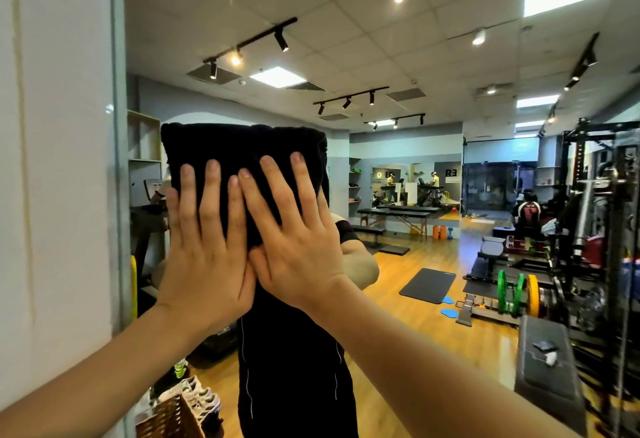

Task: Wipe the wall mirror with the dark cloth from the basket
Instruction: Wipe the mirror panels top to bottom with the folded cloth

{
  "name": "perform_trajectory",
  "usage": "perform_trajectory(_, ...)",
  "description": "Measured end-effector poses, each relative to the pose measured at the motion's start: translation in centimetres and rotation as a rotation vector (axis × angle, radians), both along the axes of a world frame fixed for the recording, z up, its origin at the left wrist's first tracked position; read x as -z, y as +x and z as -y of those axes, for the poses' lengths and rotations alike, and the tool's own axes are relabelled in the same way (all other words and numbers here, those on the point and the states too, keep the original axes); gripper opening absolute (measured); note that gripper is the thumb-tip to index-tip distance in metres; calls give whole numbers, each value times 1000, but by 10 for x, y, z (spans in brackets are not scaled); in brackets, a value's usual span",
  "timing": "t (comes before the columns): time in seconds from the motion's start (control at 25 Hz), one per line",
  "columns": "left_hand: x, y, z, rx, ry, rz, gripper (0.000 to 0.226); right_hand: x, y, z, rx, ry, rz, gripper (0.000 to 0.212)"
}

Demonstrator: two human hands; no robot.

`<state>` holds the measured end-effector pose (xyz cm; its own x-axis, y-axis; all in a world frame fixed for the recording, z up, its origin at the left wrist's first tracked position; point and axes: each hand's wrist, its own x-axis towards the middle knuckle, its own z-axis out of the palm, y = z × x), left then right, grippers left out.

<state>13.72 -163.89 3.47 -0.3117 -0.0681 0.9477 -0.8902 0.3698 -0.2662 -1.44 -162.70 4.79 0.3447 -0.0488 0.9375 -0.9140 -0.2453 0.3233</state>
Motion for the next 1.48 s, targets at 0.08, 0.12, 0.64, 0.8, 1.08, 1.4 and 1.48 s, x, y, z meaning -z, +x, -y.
perform_trajectory(0.08,-1,-17,-1,18,-4,3,76,0,-17,-2,3,2,7,64)
perform_trajectory(0.12,-2,-28,-2,28,-6,4,76,0,-28,-4,6,4,7,64)
perform_trajectory(0.64,-8,-223,-22,108,-16,23,79,-10,-223,-29,49,-43,7,64)
perform_trajectory(0.8,-10,-285,-27,129,-2,13,76,-13,-285,-36,66,-50,-5,63)
perform_trajectory(1.08,-13,-386,-36,163,-11,14,73,-17,-387,-45,94,-52,-10,62)
perform_trajectory(1.4,-12,-469,-46,128,-15,13,75,-18,-470,-54,92,-44,-28,62)
perform_trajectory(1.48,-11,-481,-48,112,-11,16,77,-18,-483,-55,92,-40,-33,62)
